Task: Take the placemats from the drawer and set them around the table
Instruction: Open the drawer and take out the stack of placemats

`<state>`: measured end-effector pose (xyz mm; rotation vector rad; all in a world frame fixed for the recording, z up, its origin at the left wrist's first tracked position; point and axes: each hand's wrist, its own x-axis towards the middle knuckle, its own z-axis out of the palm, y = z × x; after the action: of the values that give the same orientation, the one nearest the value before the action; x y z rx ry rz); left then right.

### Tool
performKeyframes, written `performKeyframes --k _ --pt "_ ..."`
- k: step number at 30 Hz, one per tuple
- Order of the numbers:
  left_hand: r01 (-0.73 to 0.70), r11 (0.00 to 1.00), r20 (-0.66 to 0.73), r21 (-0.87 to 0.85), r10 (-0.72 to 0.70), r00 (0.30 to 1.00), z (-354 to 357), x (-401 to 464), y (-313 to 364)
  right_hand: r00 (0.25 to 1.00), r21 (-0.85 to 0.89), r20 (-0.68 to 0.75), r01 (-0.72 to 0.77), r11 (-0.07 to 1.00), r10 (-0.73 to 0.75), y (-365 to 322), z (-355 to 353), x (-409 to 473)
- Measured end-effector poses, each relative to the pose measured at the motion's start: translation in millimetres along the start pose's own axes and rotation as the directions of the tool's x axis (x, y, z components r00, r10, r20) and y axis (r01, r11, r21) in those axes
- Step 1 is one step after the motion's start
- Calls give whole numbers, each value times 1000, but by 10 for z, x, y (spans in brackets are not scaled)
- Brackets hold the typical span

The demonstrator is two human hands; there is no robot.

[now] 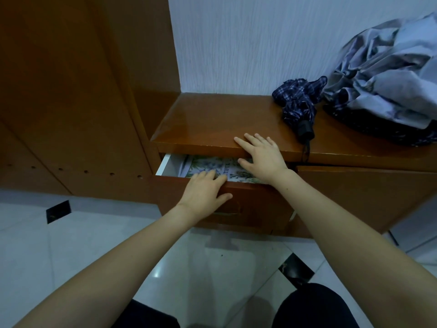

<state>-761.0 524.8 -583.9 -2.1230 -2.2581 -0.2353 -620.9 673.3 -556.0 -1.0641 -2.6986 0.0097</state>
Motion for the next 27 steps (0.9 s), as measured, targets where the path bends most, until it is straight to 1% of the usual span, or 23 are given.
performKeyframes --k 7,10,18,27 --pt "-64 998 -20 27 65 998 -38 -399 114 1000 -12 19 -8 1000 8 3 -3 12" --pt "-106 994 -53 22 107 993 -57 -532 119 1000 -12 23 -5 1000 5 3 -7 15" --pt "-193 979 -80 65 197 977 -76 -625 107 1000 -32 -3 2 999 -3 5 26 -10" --pt "-259 965 -119 35 262 958 -98 -879 139 1000 -47 -22 8 999 -9 33 48 5"
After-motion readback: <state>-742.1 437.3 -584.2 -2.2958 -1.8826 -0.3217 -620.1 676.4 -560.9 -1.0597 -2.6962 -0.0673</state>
